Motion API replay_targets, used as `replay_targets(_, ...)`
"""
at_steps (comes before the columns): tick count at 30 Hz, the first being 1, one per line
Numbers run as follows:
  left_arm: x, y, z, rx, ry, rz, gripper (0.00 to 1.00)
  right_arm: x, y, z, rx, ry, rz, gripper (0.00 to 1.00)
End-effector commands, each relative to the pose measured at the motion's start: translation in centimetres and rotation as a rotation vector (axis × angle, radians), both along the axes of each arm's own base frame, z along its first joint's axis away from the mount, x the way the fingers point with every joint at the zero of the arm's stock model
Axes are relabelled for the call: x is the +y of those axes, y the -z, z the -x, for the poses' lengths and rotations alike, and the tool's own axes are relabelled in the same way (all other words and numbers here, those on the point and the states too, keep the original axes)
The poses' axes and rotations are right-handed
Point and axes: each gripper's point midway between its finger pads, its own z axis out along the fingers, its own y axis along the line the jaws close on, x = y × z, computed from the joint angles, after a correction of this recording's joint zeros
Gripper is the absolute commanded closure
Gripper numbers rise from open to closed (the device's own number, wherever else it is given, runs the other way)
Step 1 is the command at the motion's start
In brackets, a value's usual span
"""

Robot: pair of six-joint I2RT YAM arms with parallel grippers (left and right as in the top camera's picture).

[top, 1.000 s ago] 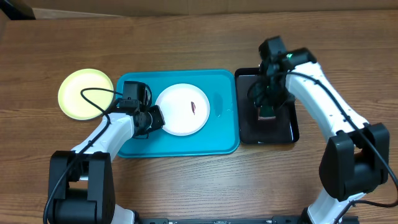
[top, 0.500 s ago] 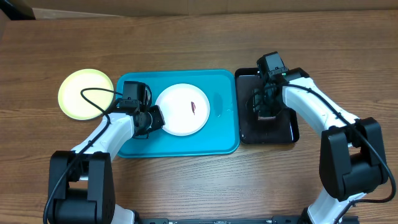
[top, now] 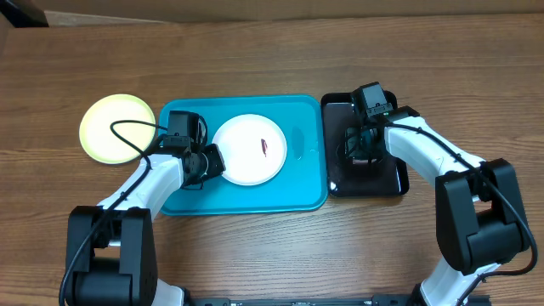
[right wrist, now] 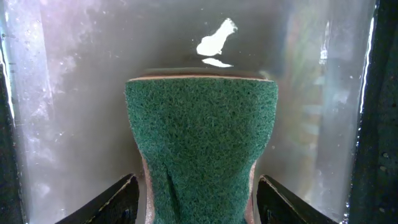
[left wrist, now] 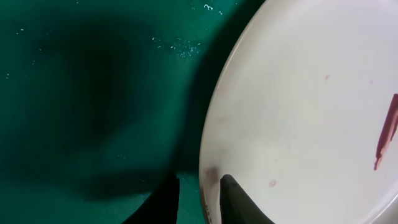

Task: Clean dirty plates on tray and stack at the side
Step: 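Lower the right gripper and grasp the green sponge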

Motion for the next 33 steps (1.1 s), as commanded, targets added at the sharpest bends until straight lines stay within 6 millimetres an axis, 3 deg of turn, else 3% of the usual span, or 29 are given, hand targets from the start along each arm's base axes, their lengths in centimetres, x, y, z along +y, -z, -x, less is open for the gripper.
replay_targets(1, -0.36, -0.26, -0.64, -0.015, 0.024, -0.013, 0.75, -0.38, -0.59, -0.61, -0.039, 0.015, 0.001, 0.38)
replay_targets(12, -0.34, -0.23, -0.54, -0.011, 0.025, -0.014, 0.75, -0.29, -0.72, -1.4, -0.076, 0.016, -0.002, 0.45)
replay_targets(16, -0.35, -0.23, -0.54, -0.011, 0.025, -0.013, 0.75, -0.33, -0.67, -1.26, -0.07, -0.001, 0.005, 0.55)
replay_targets(28, -0.33, -0.24, -0.58, -0.013, 0.024, -0.014, 0.75, -0.46, -0.12, -0.79, -0.059, -0.002, 0.008, 0.55)
replay_targets(31, -0.33, -0.23, -0.56, -0.012, 0.024, -0.014, 0.75, -0.5, 0.08, -0.64, -0.058, -0.002, 0.008, 0.7)
replay_targets(32, -0.33, -0.23, -0.56, -0.012, 0.024, -0.014, 0.75, -0.5, 0.08, -0.64, -0.058, -0.002, 0.008, 0.85)
replay_targets(33, -0.33, -0.24, -0.57, -0.013, 0.024, -0.014, 0.75, -0.48, 0.02, -0.71, -0.06, -0.007, 0.009, 0.93)
